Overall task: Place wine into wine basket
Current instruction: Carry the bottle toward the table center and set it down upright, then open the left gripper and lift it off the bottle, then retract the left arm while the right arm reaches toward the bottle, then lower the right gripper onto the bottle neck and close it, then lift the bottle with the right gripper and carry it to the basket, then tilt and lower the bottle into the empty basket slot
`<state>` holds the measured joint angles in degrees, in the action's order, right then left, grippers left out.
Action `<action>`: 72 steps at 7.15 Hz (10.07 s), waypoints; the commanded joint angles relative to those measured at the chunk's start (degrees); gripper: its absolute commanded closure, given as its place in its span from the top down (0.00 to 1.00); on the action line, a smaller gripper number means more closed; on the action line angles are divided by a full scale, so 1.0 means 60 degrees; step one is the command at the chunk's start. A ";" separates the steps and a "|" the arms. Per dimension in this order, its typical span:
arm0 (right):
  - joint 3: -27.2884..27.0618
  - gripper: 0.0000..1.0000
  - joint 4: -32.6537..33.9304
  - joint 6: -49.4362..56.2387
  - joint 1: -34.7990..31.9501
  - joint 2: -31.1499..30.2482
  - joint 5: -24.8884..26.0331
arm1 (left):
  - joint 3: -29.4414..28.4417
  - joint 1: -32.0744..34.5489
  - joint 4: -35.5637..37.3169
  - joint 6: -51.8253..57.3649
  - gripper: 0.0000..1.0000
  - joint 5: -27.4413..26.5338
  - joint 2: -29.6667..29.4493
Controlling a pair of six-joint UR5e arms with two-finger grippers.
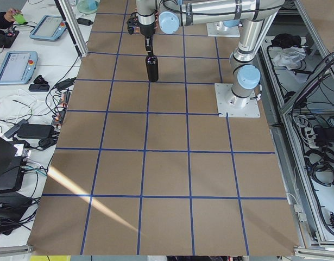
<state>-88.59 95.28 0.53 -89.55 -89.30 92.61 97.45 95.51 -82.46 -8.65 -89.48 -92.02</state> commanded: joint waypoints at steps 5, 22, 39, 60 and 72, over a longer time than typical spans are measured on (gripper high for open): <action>0.0000 1.00 0.0014 0.0000 -0.0001 0.0000 -0.0010 | 0.0707 0.0795 0.0310 -0.1136 0.00 0.0104 0.0380; -0.0088 1.00 0.0101 -0.0278 -0.0306 -0.0146 -0.0156 | -0.2441 -0.0706 -0.1946 0.0421 1.00 0.0088 0.0629; 0.1099 0.66 0.1875 -0.9404 -0.7003 0.3267 0.0225 | -0.2736 -0.2530 -0.2297 0.1852 1.00 0.0104 0.0952; 0.0571 0.21 0.3456 -0.8452 -0.7003 0.3296 0.0136 | -0.2516 -0.2443 -0.2283 0.1837 1.00 0.0075 0.1054; 0.0557 0.04 -0.1876 -0.0139 -0.0052 -0.0893 0.0210 | -0.1037 -0.0538 -0.1081 -0.0126 1.00 -0.0072 0.1201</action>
<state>-85.26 84.15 -5.62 -95.28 -94.15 93.96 90.97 92.16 -89.35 -9.32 -89.91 -84.89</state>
